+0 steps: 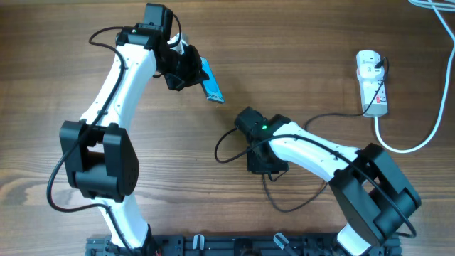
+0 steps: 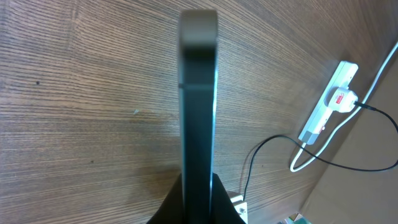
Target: Plug charger to phone and switch on socket
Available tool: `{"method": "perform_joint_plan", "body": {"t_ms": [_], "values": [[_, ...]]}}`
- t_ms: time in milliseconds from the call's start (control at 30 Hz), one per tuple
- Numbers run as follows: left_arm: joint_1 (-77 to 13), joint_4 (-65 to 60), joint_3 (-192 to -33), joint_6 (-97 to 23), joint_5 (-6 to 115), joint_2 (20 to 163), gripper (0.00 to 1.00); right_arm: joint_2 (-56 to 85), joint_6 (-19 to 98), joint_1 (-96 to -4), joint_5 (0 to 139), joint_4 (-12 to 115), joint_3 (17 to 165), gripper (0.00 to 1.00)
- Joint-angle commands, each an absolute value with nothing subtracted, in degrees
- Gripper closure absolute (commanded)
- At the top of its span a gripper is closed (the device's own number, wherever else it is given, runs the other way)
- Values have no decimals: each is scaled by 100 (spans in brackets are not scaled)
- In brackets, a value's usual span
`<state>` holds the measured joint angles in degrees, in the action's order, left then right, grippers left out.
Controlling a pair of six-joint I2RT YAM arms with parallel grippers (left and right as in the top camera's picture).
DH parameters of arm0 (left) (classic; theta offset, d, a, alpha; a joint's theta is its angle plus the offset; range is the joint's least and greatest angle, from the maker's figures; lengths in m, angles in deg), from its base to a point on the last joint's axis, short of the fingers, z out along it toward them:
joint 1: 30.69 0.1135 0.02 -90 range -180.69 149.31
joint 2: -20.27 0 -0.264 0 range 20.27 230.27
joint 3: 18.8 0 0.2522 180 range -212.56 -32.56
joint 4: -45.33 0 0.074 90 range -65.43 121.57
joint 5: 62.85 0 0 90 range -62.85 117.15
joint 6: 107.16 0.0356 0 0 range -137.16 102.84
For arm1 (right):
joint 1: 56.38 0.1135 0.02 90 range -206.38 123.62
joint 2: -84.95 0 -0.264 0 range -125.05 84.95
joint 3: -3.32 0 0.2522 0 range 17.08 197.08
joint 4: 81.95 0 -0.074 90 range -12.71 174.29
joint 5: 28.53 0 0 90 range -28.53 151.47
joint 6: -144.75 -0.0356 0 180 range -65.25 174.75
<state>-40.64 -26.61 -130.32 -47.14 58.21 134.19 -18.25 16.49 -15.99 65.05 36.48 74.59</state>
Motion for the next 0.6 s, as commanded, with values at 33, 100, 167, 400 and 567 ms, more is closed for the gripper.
{"method": "perform_joint_plan", "body": {"t_ms": [33, 100, 167, 400, 567], "values": [[-4049, -2658, -13038, -4587, 5832, 13256, 96, -2092, 1727, -1637, 6347, 3840, 7221, 86], [-4049, -2658, -13038, -4587, 5832, 13256, 96, -2092, 1732, -1637, 6347, 3842, 7223, 86], [-4049, -2658, -13038, -4587, 5832, 13256, 96, -2092, 1736, -1637, 6345, 3846, 7223, 87], [-4049, -2728, -13038, -4587, 5948, 13256, 96, -2092, 1869, -1637, 6350, 3912, 7223, 89], [-4049, -2741, -13038, -4587, 5988, 13256, 96, -2092, 1869, -1637, 6350, 3910, 7223, 94]]}}
